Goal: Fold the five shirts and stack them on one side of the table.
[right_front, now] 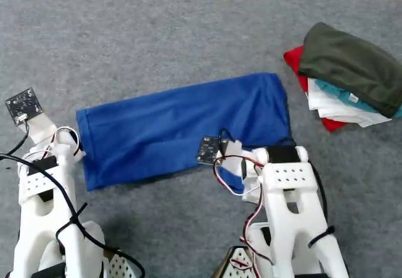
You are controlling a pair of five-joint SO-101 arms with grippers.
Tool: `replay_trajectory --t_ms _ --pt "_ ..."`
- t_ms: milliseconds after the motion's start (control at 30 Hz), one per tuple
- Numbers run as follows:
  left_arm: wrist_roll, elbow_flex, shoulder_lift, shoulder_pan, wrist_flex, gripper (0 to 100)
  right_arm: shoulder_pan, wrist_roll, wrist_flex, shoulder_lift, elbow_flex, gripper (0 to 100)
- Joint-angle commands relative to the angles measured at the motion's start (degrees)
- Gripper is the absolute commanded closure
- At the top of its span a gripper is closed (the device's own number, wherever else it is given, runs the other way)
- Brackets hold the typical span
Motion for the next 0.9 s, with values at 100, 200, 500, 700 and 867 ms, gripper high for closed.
replay_trajectory --t_ms 100,200,500,700,867 --pt "0.44 -3.96 5.49 0.62 -0.62 98 -0.48 2.81 -7.03 8.66 0.04 75.5" --pt "0.44 -5.45 8.22 0.62 -0.44 98 -0.57 3.08 -12.04 15.69 -0.22 75.6" --pt "0.09 -7.74 9.98 0.53 2.20 98 -0.66 3.25 -15.47 22.11 -2.24 75.7" --pt "0.09 -7.47 9.71 0.53 2.20 98 -2.24 4.92 -15.12 24.22 -2.15 79.0" --pt "0.09 -7.38 9.63 0.53 2.29 98 -2.51 5.01 -13.54 27.38 -4.88 86.1"
